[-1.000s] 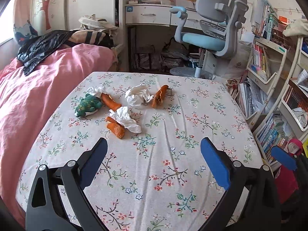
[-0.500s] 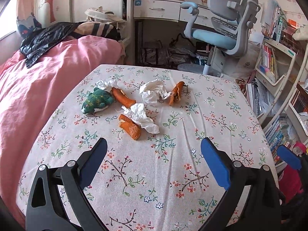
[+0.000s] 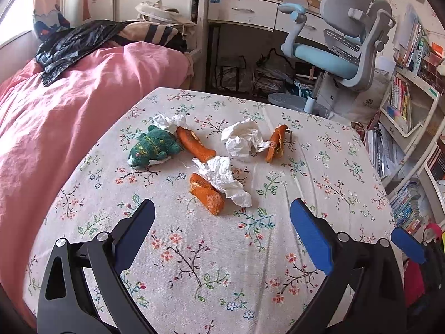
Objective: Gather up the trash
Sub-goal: 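Return both tools to the table toward the orange scraps and tissues, then grasp an orange scrap with the left tool, then grasp a white tissue with the right tool while the left tool holds the orange scrap, then carry the orange scrap and white tissue over the yellow bin with both tools, then open both tools to drop the scrap and tissue into the yellow bin, then bring both tools back over the bed toward the remaining trash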
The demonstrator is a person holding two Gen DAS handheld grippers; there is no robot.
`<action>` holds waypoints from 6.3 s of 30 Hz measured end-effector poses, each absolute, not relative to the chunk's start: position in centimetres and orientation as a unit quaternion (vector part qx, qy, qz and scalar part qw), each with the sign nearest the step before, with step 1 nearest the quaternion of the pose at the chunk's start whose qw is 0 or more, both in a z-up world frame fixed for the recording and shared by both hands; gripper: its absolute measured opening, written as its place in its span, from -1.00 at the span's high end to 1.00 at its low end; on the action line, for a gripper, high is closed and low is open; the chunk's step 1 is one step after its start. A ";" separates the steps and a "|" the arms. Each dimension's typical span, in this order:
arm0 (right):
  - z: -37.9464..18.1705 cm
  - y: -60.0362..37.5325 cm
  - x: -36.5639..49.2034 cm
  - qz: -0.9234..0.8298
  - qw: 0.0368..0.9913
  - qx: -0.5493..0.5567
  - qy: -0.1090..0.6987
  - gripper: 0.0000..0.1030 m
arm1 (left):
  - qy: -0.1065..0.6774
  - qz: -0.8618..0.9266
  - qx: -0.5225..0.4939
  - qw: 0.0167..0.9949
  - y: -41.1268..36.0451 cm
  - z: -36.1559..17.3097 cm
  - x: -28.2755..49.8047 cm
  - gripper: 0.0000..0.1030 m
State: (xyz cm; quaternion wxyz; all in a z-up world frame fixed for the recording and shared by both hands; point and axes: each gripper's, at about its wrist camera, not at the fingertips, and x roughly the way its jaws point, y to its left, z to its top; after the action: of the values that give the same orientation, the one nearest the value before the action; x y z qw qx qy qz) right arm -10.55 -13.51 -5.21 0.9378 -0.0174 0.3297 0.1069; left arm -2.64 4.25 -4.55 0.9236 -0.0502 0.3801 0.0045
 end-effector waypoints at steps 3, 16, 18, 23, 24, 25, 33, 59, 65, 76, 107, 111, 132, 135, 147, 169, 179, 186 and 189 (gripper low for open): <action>-5.2 -13.3 -10.6 0.108 0.937 -0.020 0.331 -0.47 | 0.389 0.020 -0.061 0.919 5.3 -4.9 -2.0 -0.83; -5.6 -13.5 -10.1 0.112 0.931 -0.017 0.346 -0.47 | 0.401 0.048 -0.081 0.911 7.6 -6.5 1.6 -0.83; -5.6 -13.6 -10.0 0.111 0.931 -0.016 0.348 -0.47 | 0.405 0.047 -0.078 0.910 7.4 -6.8 2.4 -0.83; -5.7 -14.0 -9.8 0.110 0.930 -0.014 0.350 -0.47 | 0.420 0.020 -0.073 0.905 6.6 -7.9 3.8 -0.70; -5.7 -14.0 -9.8 0.108 0.930 -0.013 0.351 -0.47 | 0.425 0.007 -0.075 0.902 6.4 -8.3 4.1 -0.48; -5.7 -14.1 -9.7 0.107 0.930 -0.012 0.351 -0.47 | 0.431 -0.007 -0.078 0.899 6.2 -8.7 4.3 -0.36; -6.1 -14.6 -9.4 0.088 0.927 -0.015 0.364 -0.47 | 0.451 -0.154 -0.056 0.877 2.3 -8.9 3.0 0.65; -6.5 -13.1 -6.9 0.109 0.918 0.017 0.382 -0.47 | 0.462 -0.169 -0.085 0.866 4.7 -5.3 1.1 0.05; -7.6 -11.8 -4.1 0.110 0.906 0.029 0.408 -0.18 | 0.451 -0.166 -0.079 0.873 5.5 -4.3 0.7 0.04; -8.1 -13.9 -4.6 0.095 0.896 0.031 0.432 0.73 | 0.462 -0.176 -0.059 0.867 4.5 -4.6 0.1 0.04; -5.1 -21.0 -12.9 0.045 0.925 -0.005 0.378 0.75 | 0.412 -0.269 0.006 0.871 -8.0 -3.6 -5.9 0.63; -4.9 -22.8 -14.3 0.030 0.928 0.007 0.372 0.75 | 0.406 -0.282 0.005 0.869 -10.5 -3.4 -7.1 0.63; -5.9 -32.3 -19.0 -0.056 0.923 0.059 0.375 0.75 | 0.407 -0.324 0.025 0.853 -22.5 -4.9 -10.5 0.63; -6.2 -33.2 -19.2 -0.063 0.922 0.064 0.377 0.74 | 0.412 -0.326 0.027 0.850 -23.6 -5.2 -10.7 0.63; -7.7 -36.1 -19.9 -0.087 0.912 0.088 0.390 0.74 | 0.422 -0.337 0.043 0.840 -27.7 -6.5 -11.8 0.63; -6.8 -35.7 -19.2 -0.101 0.919 0.091 0.370 -0.17 | 0.392 -0.281 0.023 0.876 -23.6 -3.9 -10.3 -0.34; -3.3 -26.3 -17.9 -0.006 0.937 0.006 0.349 -0.29 | 0.368 -0.206 0.003 0.907 -12.3 0.4 -9.5 -0.48; -2.1 -20.7 -17.8 0.038 0.939 -0.033 0.339 -0.44 | 0.361 -0.145 -0.030 0.921 -2.6 1.5 -10.0 -0.56; -2.9 -19.1 -17.4 0.047 0.934 -0.020 0.352 -0.44 | 0.362 -0.114 -0.050 0.924 1.4 1.2 -10.1 -0.59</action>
State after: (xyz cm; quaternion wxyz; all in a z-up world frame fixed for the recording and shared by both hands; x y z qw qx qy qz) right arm -17.37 -19.11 -2.92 0.9344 -0.0201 0.3524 0.0474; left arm -10.12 1.40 1.21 0.9237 -0.0499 0.3622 -0.1144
